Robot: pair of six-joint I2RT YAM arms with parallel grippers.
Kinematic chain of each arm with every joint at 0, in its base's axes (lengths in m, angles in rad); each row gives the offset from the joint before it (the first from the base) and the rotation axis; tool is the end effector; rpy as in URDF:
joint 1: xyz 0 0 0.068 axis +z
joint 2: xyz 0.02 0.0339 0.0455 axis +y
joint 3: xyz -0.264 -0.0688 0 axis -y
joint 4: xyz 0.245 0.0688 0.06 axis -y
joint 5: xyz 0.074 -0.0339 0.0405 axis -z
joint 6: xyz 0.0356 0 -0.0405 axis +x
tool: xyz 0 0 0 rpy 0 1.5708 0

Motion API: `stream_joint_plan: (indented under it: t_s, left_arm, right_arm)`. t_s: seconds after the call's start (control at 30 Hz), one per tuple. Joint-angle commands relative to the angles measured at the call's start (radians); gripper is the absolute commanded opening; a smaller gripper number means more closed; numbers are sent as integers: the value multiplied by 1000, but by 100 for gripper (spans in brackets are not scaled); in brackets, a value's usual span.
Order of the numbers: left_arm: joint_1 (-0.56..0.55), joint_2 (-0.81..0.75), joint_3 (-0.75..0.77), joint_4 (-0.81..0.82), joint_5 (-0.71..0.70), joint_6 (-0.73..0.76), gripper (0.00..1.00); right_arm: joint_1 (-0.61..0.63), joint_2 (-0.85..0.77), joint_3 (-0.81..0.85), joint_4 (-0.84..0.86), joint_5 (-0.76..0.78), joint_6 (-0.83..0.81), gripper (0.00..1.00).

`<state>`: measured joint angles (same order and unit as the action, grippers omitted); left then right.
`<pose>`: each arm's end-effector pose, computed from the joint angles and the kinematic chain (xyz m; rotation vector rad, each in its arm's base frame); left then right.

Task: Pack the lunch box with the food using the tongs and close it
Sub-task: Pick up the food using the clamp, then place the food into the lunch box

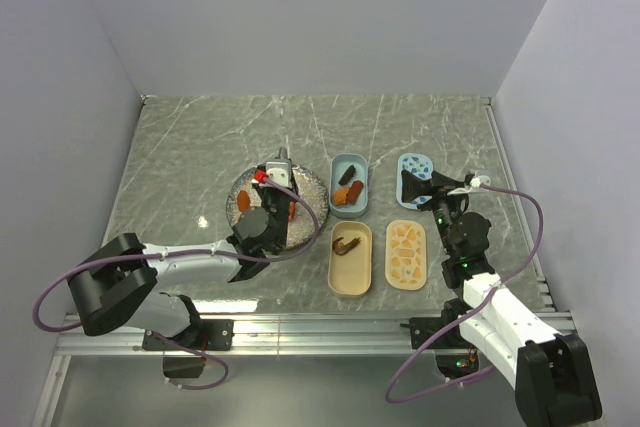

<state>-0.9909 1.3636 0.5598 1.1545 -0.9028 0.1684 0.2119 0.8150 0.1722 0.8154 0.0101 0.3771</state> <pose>0.1708 -0.2098 0.2701 -0.0363 1.3573 -0.1423 0.1750 0.0373 0.2256 0.1252 1.4097 0.4817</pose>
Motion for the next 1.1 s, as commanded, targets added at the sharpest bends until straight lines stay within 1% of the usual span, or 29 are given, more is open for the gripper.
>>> stream_joint_plan:
  t_s: [0.0, 0.13, 0.27, 0.63, 0.8, 1.03, 1.07]
  left_arm:
    - [0, -14, 22, -6, 28, -27, 24]
    - [0, -34, 35, -24, 59, -20, 15]
    - [-2, -66, 54, -41, 97, -6, 11]
    - [-43, -101, 80, -49, 123, 42, 8]
    - [-74, -133, 89, -81, 165, 30, 8]
    - [-138, -216, 92, -191, 338, -73, 8]
    - [-146, -227, 95, -225, 397, -88, 8]
  right_arm:
    - [7, -5, 35, 45, 1, -4, 96]
    - [7, -2, 35, 47, 1, -4, 96]
    - [7, -2, 36, 47, 1, -4, 96]
    - [6, 0, 36, 47, 1, -4, 96]
    - [7, 0, 36, 47, 2, -4, 96]
    - [7, -4, 36, 45, 5, -4, 96]
    - [6, -4, 35, 45, 5, -4, 96]
